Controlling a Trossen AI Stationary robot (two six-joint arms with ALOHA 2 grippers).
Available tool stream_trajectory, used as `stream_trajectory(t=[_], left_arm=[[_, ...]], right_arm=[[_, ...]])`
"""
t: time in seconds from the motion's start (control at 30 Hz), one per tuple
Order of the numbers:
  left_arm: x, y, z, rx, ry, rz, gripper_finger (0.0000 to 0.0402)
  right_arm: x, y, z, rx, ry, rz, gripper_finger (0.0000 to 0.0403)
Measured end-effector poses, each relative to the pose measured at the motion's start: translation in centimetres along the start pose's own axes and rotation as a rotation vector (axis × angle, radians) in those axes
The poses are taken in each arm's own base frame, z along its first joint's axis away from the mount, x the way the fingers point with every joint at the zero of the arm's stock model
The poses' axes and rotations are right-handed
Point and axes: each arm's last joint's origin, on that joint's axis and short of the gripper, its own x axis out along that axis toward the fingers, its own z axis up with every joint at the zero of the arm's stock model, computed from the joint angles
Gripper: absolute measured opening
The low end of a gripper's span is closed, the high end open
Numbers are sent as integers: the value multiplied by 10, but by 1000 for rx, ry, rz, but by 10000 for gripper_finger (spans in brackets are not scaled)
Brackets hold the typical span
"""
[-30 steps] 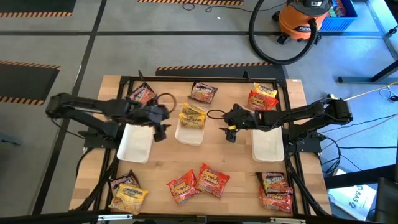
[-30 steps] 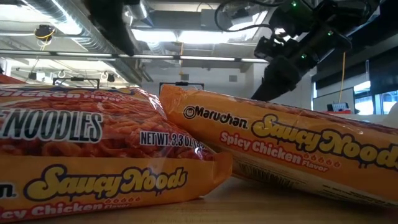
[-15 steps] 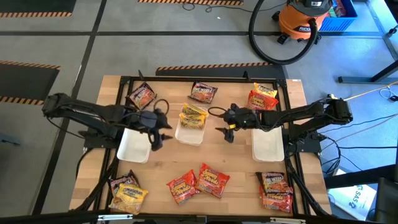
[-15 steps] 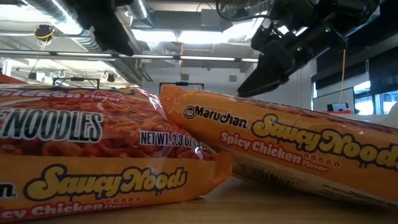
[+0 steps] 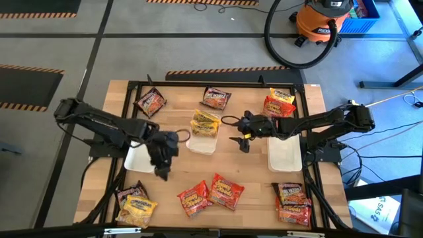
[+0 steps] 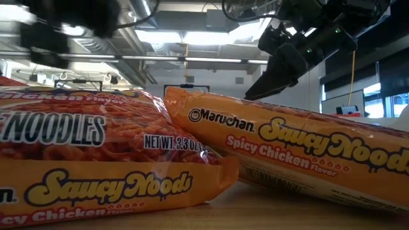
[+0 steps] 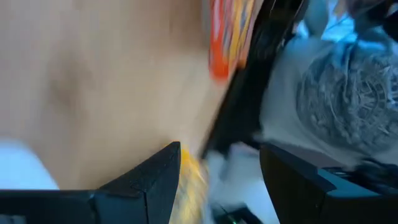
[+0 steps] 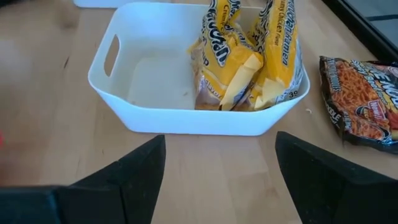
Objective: Sort Maruchan noodles
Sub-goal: Put the bottom yellow noodle pack into the center white bin
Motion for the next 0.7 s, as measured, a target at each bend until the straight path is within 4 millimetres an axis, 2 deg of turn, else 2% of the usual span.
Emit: stream_trajectory(t=[0.1,0.3,0.5,0.7], left_arm=[[9,-4,-15,-142,92,32,212],[27,-12,-46,-256,176,153,212],[42,-15,-74,-249,174,274,212],[53,-14,-83,-225,157,351,212]], right_arm=[[0,0,0,-22,2,0,280],[0,0,-1,-46,5,0,280],[0,0,-1,-47,5,0,280],[0,0,0,-45,-3,0,280]])
